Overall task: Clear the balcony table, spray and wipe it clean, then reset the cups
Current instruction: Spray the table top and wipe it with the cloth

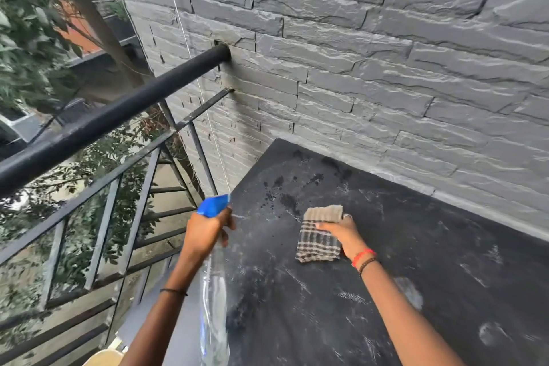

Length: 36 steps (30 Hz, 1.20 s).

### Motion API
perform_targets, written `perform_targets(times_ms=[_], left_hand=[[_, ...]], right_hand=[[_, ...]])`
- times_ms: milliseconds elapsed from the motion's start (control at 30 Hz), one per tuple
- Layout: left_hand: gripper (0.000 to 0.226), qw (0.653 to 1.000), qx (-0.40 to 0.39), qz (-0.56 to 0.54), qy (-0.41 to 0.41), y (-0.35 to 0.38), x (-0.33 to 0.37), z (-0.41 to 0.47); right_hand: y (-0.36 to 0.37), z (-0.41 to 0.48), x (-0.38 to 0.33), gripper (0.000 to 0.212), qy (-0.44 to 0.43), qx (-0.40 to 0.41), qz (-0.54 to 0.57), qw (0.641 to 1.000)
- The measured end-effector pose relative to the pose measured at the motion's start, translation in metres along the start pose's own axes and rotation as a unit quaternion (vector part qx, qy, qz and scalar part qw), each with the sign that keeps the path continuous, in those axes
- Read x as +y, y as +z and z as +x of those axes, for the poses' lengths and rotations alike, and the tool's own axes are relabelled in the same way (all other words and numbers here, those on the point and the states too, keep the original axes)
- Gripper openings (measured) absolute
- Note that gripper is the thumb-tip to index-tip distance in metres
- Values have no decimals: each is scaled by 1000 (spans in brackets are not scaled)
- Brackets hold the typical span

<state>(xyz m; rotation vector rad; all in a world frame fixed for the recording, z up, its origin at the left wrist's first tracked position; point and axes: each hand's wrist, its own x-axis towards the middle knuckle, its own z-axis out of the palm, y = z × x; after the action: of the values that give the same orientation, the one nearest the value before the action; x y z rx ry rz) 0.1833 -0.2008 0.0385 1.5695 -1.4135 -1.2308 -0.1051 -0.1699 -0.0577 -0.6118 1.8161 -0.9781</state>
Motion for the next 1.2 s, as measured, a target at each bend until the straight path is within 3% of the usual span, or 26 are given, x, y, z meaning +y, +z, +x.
perform_targets(times_ms=[33,100,200,300,467,600,767,867,967,1200], left_hand=[[21,1000,5,-5,3,-4,0,10],[24,1000,7,-5,3,-9,-2,27],[26,1000,-1,-4,5,-10,-6,47],[27,1000,-10,-10,-4,-8,-12,64],[26,1000,-14,-15,-4,-7,-13,83],[26,999,-23,-31,-13,-11,-14,99],[30,997,-18,-74,-24,-18,-13,114],[27,997,-19,-78,-16,-21,-10,117],[21,997,-18,-67,-17,-21,-9,118],[17,997,-5,-67,-28,-18,-8,127]], right_hand=[[10,8,1,61,-42,65,-135,988],[29,15,10,60,-127,144,-359,913],[54,14,36,52,-164,134,-430,878],[72,31,42,71,-159,148,-448,867],[132,62,11,90,-203,85,-480,849],[161,37,28,59,-319,14,-516,795],[102,27,47,57,-368,7,-557,744],[84,68,27,60,-314,22,-584,748],[112,111,-8,57,-272,20,-574,772],[202,92,-20,67,-377,-87,-569,726]])
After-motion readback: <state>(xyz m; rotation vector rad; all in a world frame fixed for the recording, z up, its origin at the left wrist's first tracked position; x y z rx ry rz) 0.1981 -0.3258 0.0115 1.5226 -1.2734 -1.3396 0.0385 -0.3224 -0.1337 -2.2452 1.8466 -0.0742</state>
